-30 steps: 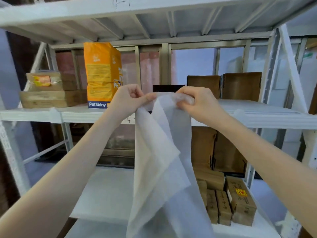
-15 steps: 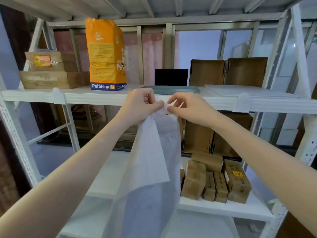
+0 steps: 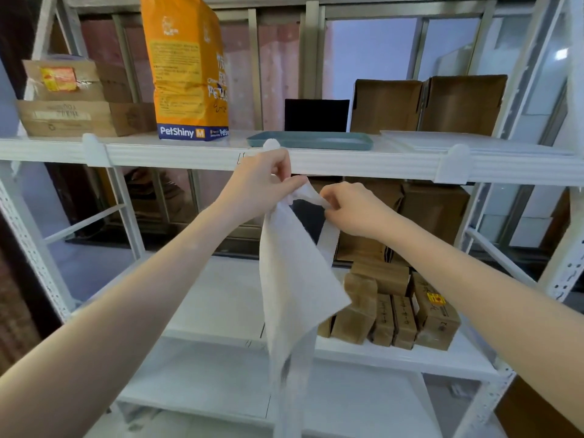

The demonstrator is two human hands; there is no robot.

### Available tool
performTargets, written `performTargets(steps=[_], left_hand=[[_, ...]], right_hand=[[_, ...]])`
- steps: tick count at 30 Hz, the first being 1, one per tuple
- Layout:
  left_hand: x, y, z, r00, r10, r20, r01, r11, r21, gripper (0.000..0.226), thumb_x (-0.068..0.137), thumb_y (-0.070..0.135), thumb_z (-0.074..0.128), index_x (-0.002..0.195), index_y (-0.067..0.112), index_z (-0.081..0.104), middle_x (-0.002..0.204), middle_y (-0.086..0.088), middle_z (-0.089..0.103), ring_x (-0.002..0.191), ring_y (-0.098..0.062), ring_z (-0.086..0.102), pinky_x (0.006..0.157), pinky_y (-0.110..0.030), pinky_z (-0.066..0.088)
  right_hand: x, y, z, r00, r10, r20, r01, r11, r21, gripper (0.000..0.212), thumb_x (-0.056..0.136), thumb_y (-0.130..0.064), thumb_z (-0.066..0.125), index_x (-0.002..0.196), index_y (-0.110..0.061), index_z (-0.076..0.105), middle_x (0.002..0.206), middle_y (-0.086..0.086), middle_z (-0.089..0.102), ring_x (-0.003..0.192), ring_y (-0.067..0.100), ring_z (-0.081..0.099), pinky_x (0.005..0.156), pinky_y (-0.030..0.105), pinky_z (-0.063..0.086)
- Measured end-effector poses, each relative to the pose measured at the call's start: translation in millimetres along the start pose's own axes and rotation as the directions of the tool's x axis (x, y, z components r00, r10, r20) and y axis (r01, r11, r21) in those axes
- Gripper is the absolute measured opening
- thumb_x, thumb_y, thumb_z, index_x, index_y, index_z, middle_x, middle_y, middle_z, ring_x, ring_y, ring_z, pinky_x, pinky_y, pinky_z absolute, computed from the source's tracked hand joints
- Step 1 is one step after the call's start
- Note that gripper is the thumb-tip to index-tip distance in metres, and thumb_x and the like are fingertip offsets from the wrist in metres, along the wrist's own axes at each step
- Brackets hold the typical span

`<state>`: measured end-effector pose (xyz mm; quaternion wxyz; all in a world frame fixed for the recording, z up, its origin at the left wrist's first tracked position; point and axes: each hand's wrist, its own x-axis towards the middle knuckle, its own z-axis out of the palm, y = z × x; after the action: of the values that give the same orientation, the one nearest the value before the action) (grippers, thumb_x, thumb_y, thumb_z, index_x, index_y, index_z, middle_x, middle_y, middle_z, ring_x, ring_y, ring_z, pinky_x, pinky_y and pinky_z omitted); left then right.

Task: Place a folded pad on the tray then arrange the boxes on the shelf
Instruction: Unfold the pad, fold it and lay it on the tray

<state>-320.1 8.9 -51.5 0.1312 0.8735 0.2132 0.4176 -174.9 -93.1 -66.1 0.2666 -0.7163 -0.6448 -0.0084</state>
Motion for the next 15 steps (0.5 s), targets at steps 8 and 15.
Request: performTargets(steps=[8,15], left_hand=[[0,-5,18,1.000,-0.022,-0.006,0.022,0.995,-0.100,0.034,0.084,0.035,0.066,0.066,0.020,0.042,0.054,0.009,0.044,0.048,-0.004,0.039,0.052,-0.020,0.034],[-4,-13,16,0.976,-0.015,0.217,0.047,0.989,-0.143,0.032,0.065,0.044,0.077,0.072,0.028,0.049,0.065,0.005,0.054,0.051,-0.001,0.041,0.051,-0.012,0.035]], right_hand=[[-3,-13,18,1.000,-0.001,-0.016,0.002,0.998,0.056,0.025,0.092,-0.041,0.044,0.101,-0.020,0.033,0.103,0.007,0.056,0.088,0.030,0.053,0.071,0.035,0.035],[-5,17,14,0.986,0.161,0.032,-0.159,0.986,-0.044,0.009,0.082,-0.011,0.054,0.078,-0.010,0.062,0.070,0.004,0.057,0.078,0.029,0.056,0.062,0.029,0.035]])
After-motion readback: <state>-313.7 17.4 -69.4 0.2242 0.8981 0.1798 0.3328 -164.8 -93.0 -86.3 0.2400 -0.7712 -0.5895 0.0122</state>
